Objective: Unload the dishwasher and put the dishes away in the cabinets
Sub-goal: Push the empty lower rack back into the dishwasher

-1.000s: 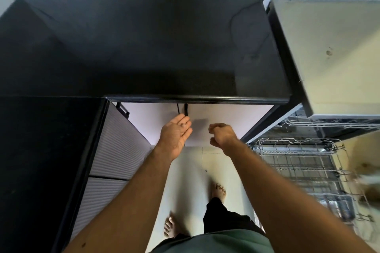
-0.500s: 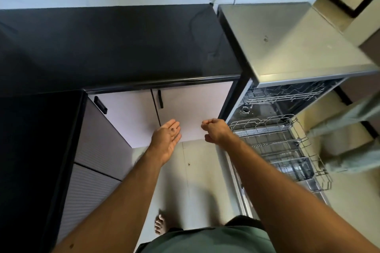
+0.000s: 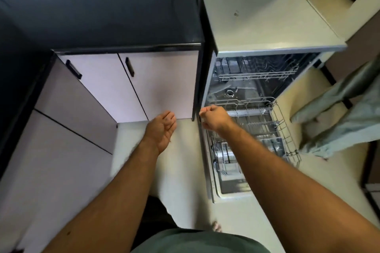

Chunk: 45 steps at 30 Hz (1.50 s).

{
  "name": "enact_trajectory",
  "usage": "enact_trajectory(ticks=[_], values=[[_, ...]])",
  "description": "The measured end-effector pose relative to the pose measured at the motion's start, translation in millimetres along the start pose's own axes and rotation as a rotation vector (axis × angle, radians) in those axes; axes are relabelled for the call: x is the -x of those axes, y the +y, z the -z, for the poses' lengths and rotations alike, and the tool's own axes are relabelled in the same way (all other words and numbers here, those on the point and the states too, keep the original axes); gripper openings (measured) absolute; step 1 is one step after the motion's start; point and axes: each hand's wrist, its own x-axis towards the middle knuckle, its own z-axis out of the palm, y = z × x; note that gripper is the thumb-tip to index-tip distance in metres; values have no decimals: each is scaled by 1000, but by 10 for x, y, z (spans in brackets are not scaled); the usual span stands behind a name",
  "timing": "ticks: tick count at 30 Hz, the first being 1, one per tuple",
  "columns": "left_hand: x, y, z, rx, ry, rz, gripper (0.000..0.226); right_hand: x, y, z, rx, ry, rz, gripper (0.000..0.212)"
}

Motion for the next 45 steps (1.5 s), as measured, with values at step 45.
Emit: enact_trajectory(ticks=[45], values=[[-21, -3158, -2345, -211, 97, 254, 55, -517, 2378, 3433, -290, 33, -403, 32]])
